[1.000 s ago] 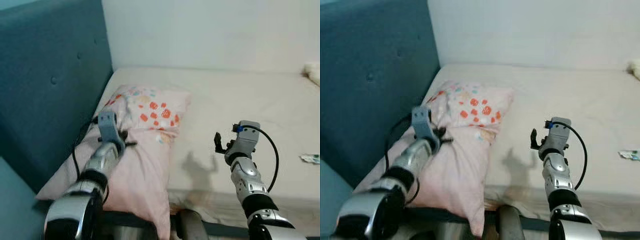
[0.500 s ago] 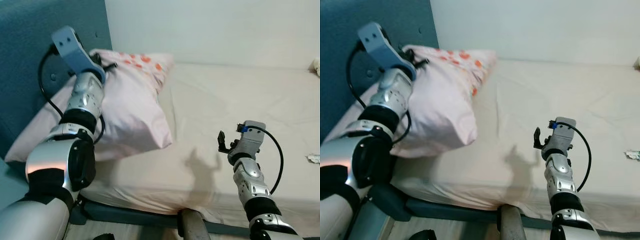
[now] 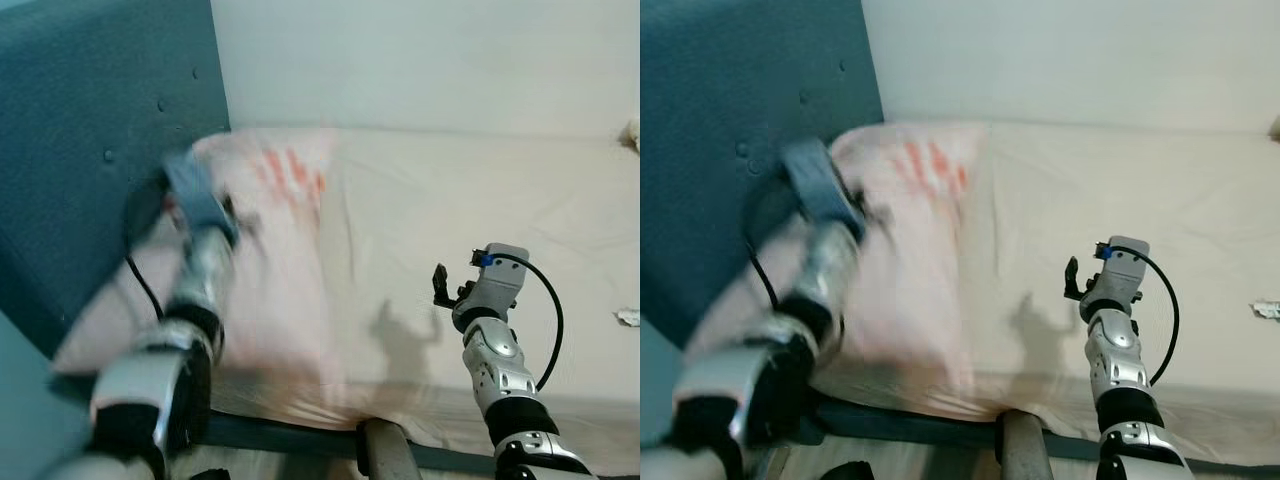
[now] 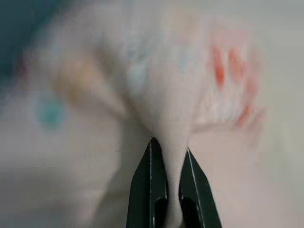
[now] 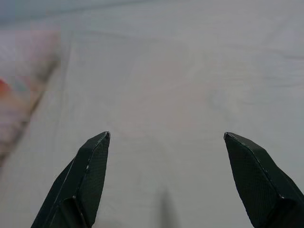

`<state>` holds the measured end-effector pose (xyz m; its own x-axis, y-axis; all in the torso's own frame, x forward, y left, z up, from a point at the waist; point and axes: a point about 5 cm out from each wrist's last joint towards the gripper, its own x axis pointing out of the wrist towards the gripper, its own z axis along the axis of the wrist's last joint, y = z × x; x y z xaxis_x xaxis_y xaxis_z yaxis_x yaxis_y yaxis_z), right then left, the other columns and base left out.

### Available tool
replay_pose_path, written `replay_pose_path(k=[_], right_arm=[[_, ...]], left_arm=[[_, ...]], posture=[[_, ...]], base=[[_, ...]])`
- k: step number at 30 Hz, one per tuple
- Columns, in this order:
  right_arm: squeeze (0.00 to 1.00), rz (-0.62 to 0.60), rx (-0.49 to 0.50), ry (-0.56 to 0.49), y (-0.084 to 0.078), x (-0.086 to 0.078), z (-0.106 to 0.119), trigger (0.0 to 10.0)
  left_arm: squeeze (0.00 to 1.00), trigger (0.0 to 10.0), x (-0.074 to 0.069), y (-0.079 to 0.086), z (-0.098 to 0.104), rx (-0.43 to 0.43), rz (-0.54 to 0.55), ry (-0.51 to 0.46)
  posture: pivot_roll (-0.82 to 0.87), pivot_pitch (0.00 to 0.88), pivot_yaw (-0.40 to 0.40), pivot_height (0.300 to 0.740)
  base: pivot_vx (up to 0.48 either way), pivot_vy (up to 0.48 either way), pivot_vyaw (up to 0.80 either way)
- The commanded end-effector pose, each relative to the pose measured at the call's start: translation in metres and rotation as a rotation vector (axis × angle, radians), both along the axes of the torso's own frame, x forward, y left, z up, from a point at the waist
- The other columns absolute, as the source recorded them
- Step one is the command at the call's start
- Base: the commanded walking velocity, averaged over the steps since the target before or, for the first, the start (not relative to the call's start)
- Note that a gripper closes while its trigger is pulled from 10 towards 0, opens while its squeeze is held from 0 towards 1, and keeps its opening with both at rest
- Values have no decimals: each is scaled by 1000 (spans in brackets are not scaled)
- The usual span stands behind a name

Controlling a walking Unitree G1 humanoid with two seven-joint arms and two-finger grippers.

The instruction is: Clean up the room

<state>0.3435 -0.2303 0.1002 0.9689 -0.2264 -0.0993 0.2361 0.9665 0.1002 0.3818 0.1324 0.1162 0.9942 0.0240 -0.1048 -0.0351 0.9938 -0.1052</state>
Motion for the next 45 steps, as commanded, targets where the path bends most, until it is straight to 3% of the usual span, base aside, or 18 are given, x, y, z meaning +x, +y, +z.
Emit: replay_pose_path(k=[1,6,8,14,20,21,23,26,31,33,35,37,39,40,41,42,43,45], right_arm=[[0,0,14,20,0,-3,-4,10000],[0,-4,11,22,-3,-6,-6,10000],[0,-6,10,23,-4,-7,-6,10000],[0,-9,10,27,-3,-9,-6,10000],[0,-9,9,32,-3,-10,-8,10000],[0,-9,9,34,-3,-10,-8,10000],[0,-8,8,35,-3,-10,-8,10000],[0,0,7,37,0,-8,-7,10000],[0,6,7,38,2,-7,-7,10000],[0,10,5,40,2,-5,-6,10000],[0,10,5,41,1,-4,-6,10000],[0,10,4,41,1,-4,-5,10000],[0,6,4,40,-2,-5,-5,10000],[0,6,4,40,-2,-5,-5,10000],[0,3,4,39,-4,-5,-5,10000],[0,2,3,40,-5,-6,-5,10000],[0,0,2,41,-6,-7,-6,10000],[0,0,2,42,-6,-7,-6,10000]], left_arm=[[0,10000,2,2,4,51,-15,-17],[0,10000,-3,0,-10,-50,25,57],[0,10000,-3,-11,-9,-76,-14,64],[0,10000,-2,-36,-2,-58,-133,37],[0,10000,1,-43,6,-18,-191,0],[1000,10000,2,-43,10,-4,-200,-17],[1000,10000,4,-41,15,36,-203,-38],[1000,10000,11,-28,31,195,-182,-116],[1000,10000,15,-19,42,219,-170,-153],[1000,10000,19,-4,60,347,-248,-228],[1000,10000,20,0,64,394,-277,-246],[1000,10000,19,3,69,428,-355,-267],[1000,10000,9,9,67,508,-646,-277],[1000,10000,9,9,67,508,-646,-277],[1000,10000,1,15,61,582,-802,-249],[463,10000,-10,26,49,705,-982,-169],[86,10000,-19,39,38,788,-1096,-75],[86,10000,-25,48,31,826,-1161,-4]], posture=[[-92,41,37,527],[-96,44,38,527],[-103,46,44,527],[-109,53,46,527],[-109,54,42,527],[-106,53,39,527],[-103,53,37,527],[-97,49,32,527],[-95,46,29,527],[-84,36,25,527],[-84,36,25,527],[-83,33,25,527],[-80,27,24,527],[-80,27,24,527],[-78,27,25,527],[-75,25,24,527],[-70,22,23,527],[-70,22,23,527]], base=[[0,0,0],[0,0,0],[0,0,0],[0,0,0],[0,0,0],[0,0,0],[0,0,0],[0,0,0],[0,0,0],[0,0,0],[0,0,0],[0,0,0],[0,0,0],[0,0,0],[0,0,0],[0,0,0],[0,0,0],[0,0,0]])
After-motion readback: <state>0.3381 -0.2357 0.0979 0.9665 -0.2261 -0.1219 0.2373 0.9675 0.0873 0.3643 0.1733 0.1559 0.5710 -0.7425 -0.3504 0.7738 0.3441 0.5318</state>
